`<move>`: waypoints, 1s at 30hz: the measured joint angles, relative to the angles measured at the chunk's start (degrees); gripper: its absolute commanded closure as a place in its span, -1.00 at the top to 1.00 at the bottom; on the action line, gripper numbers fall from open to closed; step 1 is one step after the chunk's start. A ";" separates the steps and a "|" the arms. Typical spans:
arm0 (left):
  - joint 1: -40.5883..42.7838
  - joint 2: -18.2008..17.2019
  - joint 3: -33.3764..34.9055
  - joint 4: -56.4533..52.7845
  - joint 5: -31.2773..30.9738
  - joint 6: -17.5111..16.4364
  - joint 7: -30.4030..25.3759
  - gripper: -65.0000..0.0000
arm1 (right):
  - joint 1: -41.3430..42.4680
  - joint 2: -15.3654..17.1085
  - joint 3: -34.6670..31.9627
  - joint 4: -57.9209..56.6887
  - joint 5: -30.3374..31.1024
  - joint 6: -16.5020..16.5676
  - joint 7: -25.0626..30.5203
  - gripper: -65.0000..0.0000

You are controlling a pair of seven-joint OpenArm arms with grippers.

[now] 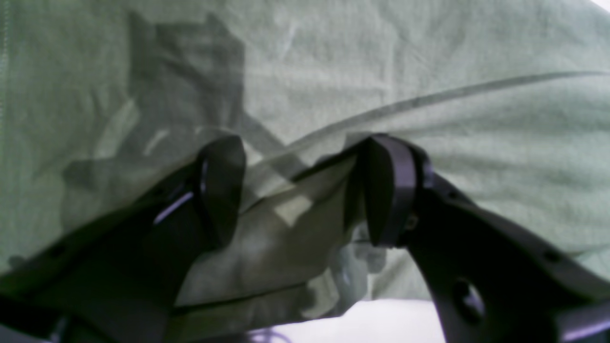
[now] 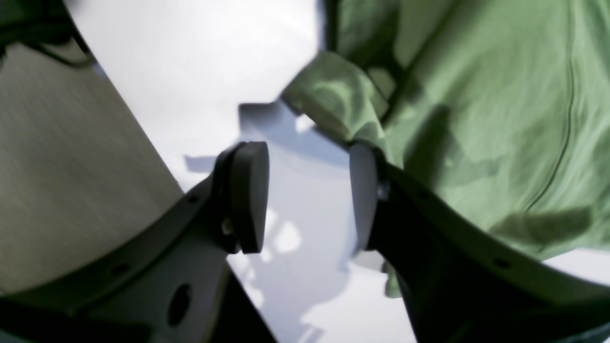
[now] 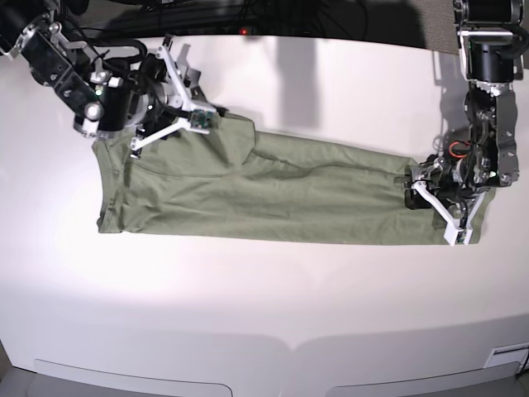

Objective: Fold the T-shirt properly
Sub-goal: 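Lower the lifted strip end back onto the table with the right gripper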

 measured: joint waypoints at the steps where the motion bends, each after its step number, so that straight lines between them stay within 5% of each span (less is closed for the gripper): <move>1: 0.00 0.02 0.00 0.00 0.02 0.00 0.00 0.19 | 0.87 0.09 -1.25 0.00 -0.46 -0.02 -0.02 -0.14; 14: 0.00 0.00 0.00 0.00 -0.07 0.02 0.02 0.19 | 5.99 0.15 -3.19 0.00 -1.20 -0.02 0.02 -0.16; 18: 0.00 0.00 0.00 0.00 -0.09 0.00 0.07 0.19 | 6.03 0.26 -3.19 0.00 -1.18 -0.02 0.07 -0.49; 30: 0.00 0.00 0.00 0.00 -0.09 0.02 0.07 0.19 | 6.03 0.26 -3.19 0.00 -1.20 -0.02 0.20 -0.78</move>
